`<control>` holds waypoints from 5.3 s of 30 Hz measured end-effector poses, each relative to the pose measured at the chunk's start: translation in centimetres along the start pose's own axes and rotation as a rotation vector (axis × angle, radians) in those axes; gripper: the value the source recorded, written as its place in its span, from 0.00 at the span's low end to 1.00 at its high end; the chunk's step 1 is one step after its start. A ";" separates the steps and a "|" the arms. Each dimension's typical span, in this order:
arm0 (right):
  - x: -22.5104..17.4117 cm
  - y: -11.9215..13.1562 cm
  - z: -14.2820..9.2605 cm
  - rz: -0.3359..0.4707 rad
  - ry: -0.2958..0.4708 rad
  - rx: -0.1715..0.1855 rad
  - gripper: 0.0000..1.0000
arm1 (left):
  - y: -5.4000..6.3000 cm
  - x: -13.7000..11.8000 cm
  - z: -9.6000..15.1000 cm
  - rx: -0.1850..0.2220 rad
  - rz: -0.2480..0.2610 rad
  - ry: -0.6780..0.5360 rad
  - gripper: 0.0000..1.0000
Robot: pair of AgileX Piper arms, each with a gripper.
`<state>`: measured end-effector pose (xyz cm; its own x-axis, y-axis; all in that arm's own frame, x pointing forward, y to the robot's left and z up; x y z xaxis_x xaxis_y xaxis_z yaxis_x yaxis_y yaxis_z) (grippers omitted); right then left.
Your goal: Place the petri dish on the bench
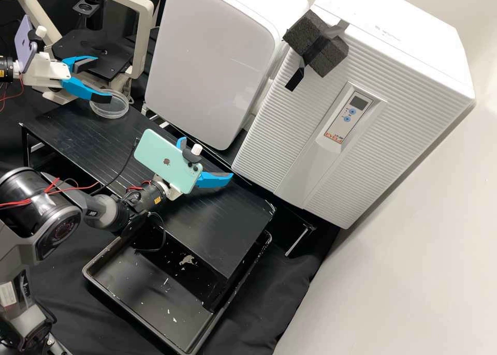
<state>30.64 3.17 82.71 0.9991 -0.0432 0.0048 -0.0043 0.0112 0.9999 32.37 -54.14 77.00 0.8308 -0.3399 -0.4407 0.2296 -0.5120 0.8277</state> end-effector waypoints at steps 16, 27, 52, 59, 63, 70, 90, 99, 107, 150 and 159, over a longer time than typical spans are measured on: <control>0.0 0.0 0.0 0.000 0.000 0.000 1.00 | -1.0 1.1 0.9 0.009 -0.043 -0.061 1.00; 0.0 0.0 0.0 0.000 0.000 0.000 1.00 | -2.9 1.9 0.3 0.003 -0.104 -0.064 1.00; 0.0 0.0 0.0 0.000 0.000 0.000 1.00 | -3.5 2.2 0.1 -0.005 -0.098 -0.081 0.00; 0.0 0.0 0.0 0.000 0.000 0.000 1.00 | -3.7 2.3 0.0 0.016 -0.097 -0.087 1.00; 0.0 0.0 0.0 0.000 0.000 0.000 1.00 | -3.8 2.3 0.0 0.041 -0.094 -0.084 1.00; 0.0 0.0 0.0 0.000 0.000 0.000 1.00 | -3.8 2.2 -0.2 0.041 -0.086 -0.075 1.00; 0.0 0.0 0.0 0.000 0.000 0.000 1.00 | -4.1 2.3 -0.6 0.032 -0.082 -0.076 0.00; 0.0 0.0 0.0 0.000 0.000 0.000 1.00 | -4.1 2.3 -0.6 0.032 -0.080 -0.077 0.00; 0.0 0.0 0.0 0.000 0.000 0.000 1.00 | -4.1 2.3 -0.7 0.031 -0.079 -0.074 0.00; 0.0 0.0 0.0 0.000 0.000 0.000 1.00 | -1.4 2.6 7.3 0.126 -0.093 -0.352 0.00; 0.0 0.0 0.0 0.000 0.000 0.000 1.00 | -2.2 4.5 9.3 0.142 -0.173 -0.416 0.00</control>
<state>30.64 3.17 82.71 0.9991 -0.0432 0.0048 -0.0043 0.0112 0.9999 30.94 -61.89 69.98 0.5057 -0.5126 -0.6939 0.2513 -0.6820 0.6869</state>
